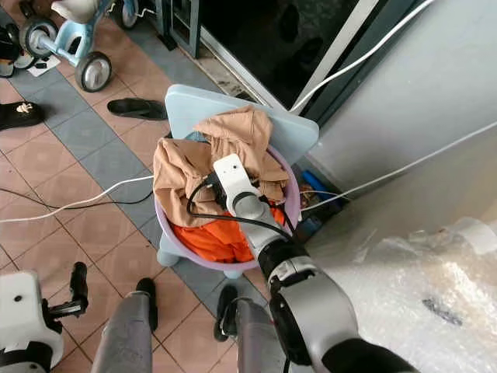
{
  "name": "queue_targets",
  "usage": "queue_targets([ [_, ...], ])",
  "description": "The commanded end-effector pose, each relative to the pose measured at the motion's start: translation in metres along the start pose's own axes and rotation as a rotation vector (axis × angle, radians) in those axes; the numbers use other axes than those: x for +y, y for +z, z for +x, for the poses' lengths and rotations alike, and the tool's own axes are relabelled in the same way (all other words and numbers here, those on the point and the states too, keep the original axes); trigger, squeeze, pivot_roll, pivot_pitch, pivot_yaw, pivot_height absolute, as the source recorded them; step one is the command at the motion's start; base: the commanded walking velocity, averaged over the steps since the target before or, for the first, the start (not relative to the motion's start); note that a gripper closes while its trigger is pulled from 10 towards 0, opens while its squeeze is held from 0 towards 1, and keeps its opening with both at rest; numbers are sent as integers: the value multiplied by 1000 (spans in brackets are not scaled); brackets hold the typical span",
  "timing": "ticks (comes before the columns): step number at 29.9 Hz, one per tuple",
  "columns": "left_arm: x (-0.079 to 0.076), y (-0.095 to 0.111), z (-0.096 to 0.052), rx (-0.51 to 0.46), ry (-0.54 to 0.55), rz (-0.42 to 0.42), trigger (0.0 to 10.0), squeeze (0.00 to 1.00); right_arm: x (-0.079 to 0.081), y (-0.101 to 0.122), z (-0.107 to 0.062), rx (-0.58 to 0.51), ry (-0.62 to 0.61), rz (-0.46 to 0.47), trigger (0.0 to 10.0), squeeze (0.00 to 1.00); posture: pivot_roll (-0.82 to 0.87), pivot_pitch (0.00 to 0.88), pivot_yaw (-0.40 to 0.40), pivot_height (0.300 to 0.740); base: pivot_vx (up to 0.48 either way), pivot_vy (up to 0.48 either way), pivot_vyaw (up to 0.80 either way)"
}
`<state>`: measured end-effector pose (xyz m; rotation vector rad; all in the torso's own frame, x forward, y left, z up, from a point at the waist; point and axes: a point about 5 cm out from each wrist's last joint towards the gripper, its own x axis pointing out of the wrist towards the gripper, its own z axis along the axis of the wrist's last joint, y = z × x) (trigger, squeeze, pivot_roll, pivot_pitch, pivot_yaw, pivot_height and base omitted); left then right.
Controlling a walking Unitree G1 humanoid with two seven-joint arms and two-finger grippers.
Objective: Clothes washing
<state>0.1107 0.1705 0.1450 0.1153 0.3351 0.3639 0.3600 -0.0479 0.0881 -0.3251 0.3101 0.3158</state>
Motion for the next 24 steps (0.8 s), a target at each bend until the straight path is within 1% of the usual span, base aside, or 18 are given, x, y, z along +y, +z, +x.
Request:
queue_targets([
  [1, 0, 0, -3, 16, 10, -1, 10000, 0, -6, -19, -2, 77, -21, 17, 0, 0, 324, 379, -234, 740, 0, 0, 0],
  [8, -2, -3, -2, 23, 15, -1, 10000, 0, -9, -22, -2, 98, -20, 30, 0, 0, 319, 365, -239, 740, 0, 0, 0],
  [16, -3, -3, -2, 24, 17, 0, 10000, 0, -8, -23, -2, 104, -9, 41, 0, 0, 320, 360, -243, 740, 0, 0, 0],
  [20, -3, -4, -1, 24, 21, 4, 10000, 0, -1, -20, -2, 101, 21, 54, 0, 0, 320, 361, -243, 740, 0, 0, 0],
  [24, -3, -4, 0, 23, 20, 5, 10000, 0, 2, -18, -1, 96, 37, 60, 0, 0, 314, 357, -242, 740, 0, 0, 0],
])
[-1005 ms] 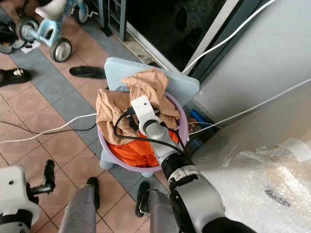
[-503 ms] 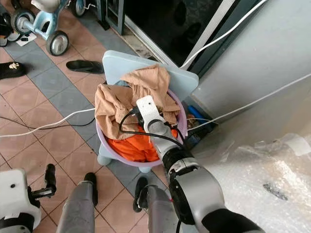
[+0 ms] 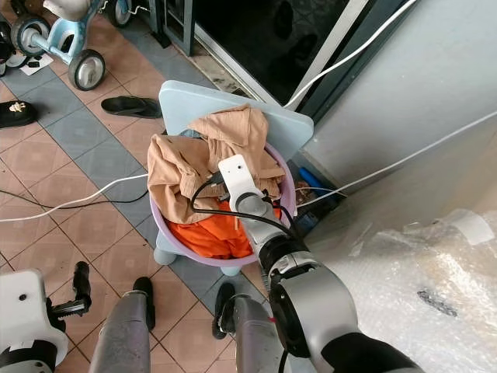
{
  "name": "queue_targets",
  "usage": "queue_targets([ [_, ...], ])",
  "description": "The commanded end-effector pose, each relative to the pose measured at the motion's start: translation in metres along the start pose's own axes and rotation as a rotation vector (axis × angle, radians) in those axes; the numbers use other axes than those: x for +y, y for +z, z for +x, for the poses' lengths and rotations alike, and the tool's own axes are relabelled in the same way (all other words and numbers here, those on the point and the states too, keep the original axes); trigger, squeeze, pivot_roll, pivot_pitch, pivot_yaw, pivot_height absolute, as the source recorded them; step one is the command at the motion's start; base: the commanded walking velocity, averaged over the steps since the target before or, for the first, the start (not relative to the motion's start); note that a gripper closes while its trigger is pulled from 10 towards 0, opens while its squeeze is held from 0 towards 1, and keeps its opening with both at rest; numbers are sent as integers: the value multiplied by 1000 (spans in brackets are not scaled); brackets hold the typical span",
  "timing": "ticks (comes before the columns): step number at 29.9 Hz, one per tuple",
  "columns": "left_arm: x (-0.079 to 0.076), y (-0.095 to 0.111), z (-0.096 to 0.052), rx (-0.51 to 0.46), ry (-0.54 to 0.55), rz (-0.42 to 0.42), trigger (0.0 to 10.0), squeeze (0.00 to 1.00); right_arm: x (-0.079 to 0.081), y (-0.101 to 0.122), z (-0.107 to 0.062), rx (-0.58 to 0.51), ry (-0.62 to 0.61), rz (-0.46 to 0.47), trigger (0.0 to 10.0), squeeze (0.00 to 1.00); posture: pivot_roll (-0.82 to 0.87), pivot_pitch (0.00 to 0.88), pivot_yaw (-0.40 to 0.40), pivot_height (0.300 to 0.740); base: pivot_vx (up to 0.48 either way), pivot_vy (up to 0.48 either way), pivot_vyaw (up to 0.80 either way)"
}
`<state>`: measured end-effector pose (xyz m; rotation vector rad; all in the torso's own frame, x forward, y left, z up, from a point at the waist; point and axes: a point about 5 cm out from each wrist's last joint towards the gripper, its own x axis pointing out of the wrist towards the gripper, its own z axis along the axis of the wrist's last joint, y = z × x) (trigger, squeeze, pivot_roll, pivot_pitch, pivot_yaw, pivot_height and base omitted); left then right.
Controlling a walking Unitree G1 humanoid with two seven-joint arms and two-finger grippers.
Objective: Clothes washing
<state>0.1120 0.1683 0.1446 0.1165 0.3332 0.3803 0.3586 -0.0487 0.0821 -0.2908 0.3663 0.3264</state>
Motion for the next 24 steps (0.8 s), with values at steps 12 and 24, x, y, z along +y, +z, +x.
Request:
queue_targets([
  [12, -5, -5, 13, 0, -3, 9, 10000, 0, -2, -5, 0, 14, 49, 61, 0, 0, 289, 323, -243, 740, 0, 0, 0],
  [24, -23, 0, 56, -90, -60, 15, 10000, 0, -42, 42, -4, -266, 44, 19, 0, 0, 208, 160, -209, 740, 0, 0, 0],
])
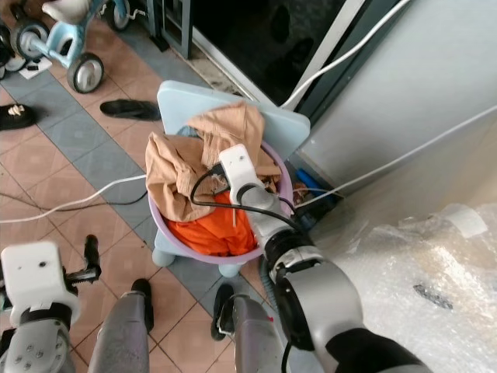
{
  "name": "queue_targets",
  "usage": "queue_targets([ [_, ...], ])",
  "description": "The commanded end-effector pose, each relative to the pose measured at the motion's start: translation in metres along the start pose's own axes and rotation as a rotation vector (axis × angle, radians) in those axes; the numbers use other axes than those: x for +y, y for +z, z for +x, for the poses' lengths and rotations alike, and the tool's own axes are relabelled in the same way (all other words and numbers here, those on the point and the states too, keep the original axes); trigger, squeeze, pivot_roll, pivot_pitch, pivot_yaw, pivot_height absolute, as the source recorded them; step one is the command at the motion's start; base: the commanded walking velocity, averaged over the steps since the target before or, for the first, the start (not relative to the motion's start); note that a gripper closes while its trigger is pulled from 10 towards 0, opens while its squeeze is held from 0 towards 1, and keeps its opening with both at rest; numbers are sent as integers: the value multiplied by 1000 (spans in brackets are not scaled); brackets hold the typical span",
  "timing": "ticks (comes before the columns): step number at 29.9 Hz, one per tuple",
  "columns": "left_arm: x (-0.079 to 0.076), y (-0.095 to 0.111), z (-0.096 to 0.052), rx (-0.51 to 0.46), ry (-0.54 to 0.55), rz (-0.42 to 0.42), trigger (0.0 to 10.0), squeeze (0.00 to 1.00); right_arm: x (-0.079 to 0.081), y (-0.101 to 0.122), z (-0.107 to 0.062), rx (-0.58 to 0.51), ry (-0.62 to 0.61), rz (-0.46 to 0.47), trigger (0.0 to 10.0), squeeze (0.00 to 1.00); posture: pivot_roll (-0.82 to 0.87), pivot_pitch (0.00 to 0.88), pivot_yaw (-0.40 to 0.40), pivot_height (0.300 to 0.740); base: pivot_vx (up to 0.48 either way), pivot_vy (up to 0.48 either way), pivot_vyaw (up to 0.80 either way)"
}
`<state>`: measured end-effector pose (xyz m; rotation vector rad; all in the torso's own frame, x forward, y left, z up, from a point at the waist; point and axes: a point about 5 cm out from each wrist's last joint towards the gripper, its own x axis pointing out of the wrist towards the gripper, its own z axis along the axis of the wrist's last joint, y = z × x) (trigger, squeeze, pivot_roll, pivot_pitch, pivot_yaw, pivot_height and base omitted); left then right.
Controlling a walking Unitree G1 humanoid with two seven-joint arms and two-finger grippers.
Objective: Clothes washing
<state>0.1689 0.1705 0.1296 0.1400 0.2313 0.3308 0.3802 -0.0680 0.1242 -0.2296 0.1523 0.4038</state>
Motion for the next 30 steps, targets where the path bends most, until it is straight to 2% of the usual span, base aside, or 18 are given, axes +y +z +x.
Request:
queue_targets([
  [1, -6, -5, 7, 8, -27, 2, 10000, 0, -13, 10, -2, -68, -18, 6, 0, 0, 185, 124, -199, 740, 0, 0, 0],
  [2, -12, -1, 18, -22, -45, -8, 10000, 0, -24, 18, -5, -131, -44, 4, 0, 0, 168, 94, -192, 740, 0, 0, 0],
  [3, -12, -1, 18, -22, -45, -8, 10000, 0, -24, 18, -5, -131, -44, 4, 0, 0, 168, 94, -192, 740, 0, 0, 0],
  [6, -18, 4, 30, -57, -64, -20, 10000, 0, -36, 24, -11, -191, -77, -22, 0, 0, 147, 54, -180, 740, 0, 0, 0],
  [7, -20, 6, 36, -69, -70, -22, 10000, 0, -41, 25, -15, -214, -101, -36, 0, 0, 126, 12, -170, 740, 0, 0, 0],
  [8, -20, 6, 36, -69, -70, -22, 10000, 0, -41, 25, -15, -214, -101, -36, 0, 0, 126, 12, -170, 740, 0, 0, 0],
  [9, -24, 8, 44, -83, -79, -26, 10000, 0, -48, 25, -22, -242, -138, -33, 0, 0, 108, 0, -155, 740, 0, 0, 0],
  [10, -24, 8, 44, -83, -79, -26, 10000, 0, -48, 25, -22, -242, -138, -33, 0, 0, 108, 0, -155, 740, 0, 0, 0],
  [12, -30, 13, 53, -113, -105, -34, 10000, 0, -54, 23, -42, -293, -208, -15, 0, 0, 84, 0, -131, 740, 0, 0, 0],
  [15, -39, 18, 64, -143, -138, -41, 10000, 0, -50, 18, -63, -328, -262, -10, 0, 0, 55, 0, -103, 740, 0, 0, 0],
  [17, -46, 21, 69, -171, -169, -33, 10000, 0, -48, 14, -70, -341, -290, -56, 0, 0, 33, 0, -75, 740, 0, 0, 0],
  [22, -57, 27, 78, -203, -210, -32, 10000, 0, -53, 19, -73, -365, -355, -21, 0, 0, 11, 0, -14, 740, 0, -96, 0],
  [25, -59, 30, 79, -216, -221, -30, 10000, 0, -54, 21, -73, -374, -358, -34, 0, 0, 5, 0, -8, 740, 0, -240, 0],
  [26, -63, 32, 83, -241, -239, -25, 10000, 0, -55, 27, -80, -380, -369, -54, 0, 0, 4, 0, -5, 740, 0, -240, 0],
  [30, -63, 33, 89, -253, -252, -16, 10000, 0, -58, 33, -83, -393, -396, -75, 0, 0, 7, 0, -3, 740, 0, -261, 0],
])
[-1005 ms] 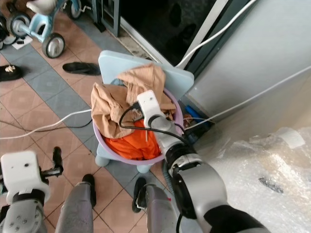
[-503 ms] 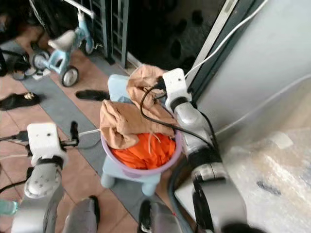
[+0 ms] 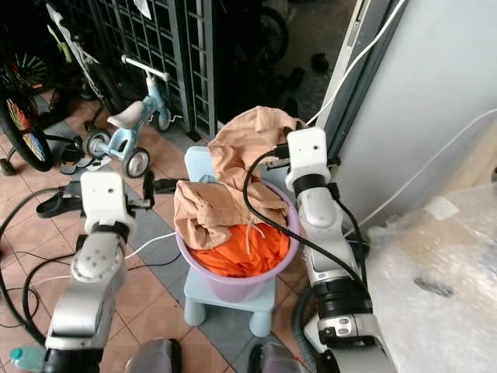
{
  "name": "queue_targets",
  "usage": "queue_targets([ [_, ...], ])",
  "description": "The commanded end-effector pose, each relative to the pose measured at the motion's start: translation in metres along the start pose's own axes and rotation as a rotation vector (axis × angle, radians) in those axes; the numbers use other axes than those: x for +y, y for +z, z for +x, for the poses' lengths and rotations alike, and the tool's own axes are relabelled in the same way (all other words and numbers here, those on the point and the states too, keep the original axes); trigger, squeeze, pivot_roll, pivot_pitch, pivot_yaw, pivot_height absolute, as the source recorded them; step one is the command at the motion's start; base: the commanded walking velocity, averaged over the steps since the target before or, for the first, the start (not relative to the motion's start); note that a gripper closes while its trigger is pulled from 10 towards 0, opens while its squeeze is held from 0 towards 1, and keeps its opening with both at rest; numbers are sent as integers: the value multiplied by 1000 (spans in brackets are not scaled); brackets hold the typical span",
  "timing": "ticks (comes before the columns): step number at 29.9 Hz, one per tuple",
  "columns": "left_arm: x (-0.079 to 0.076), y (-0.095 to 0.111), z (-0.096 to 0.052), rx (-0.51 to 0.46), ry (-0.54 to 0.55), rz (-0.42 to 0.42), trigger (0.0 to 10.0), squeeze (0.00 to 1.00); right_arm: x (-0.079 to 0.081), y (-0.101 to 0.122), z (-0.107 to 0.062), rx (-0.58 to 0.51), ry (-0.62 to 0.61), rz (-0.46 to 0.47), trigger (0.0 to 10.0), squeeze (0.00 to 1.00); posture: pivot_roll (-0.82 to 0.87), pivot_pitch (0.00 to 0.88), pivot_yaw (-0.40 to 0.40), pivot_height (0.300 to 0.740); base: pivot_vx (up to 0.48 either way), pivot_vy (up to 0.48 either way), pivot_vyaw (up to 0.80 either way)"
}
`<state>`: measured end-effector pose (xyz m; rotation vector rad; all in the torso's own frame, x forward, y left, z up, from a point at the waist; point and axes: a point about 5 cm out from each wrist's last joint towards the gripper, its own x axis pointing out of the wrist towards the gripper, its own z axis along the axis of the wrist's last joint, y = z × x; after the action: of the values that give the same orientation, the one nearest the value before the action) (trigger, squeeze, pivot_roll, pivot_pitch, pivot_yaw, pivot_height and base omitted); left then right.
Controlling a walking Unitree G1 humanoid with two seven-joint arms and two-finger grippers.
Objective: Clothes washing
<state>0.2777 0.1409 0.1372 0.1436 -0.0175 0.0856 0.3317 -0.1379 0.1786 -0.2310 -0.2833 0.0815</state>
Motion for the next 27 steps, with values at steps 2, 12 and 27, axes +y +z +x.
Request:
queue_targets([
  [2, -4, -4, 1, 6, -24, -5, 10000, 0, -7, 3, 0, -2, -31, -25, 0, 0, 8, 0, -2, 740, 0, -287, 0],
  [12, -4, -7, 3, -6, -28, -10, 10000, 0, -10, 7, 2, 0, -58, -45, 0, 0, -5, 0, 8, 740, 0, -341, 0],
  [27, -8, -11, 4, -2, -37, -14, 10000, 0, -135, 46, 41, -35, -562, -138, 0, 0, -12, 0, 6, 740, 0, -312, 0],
])
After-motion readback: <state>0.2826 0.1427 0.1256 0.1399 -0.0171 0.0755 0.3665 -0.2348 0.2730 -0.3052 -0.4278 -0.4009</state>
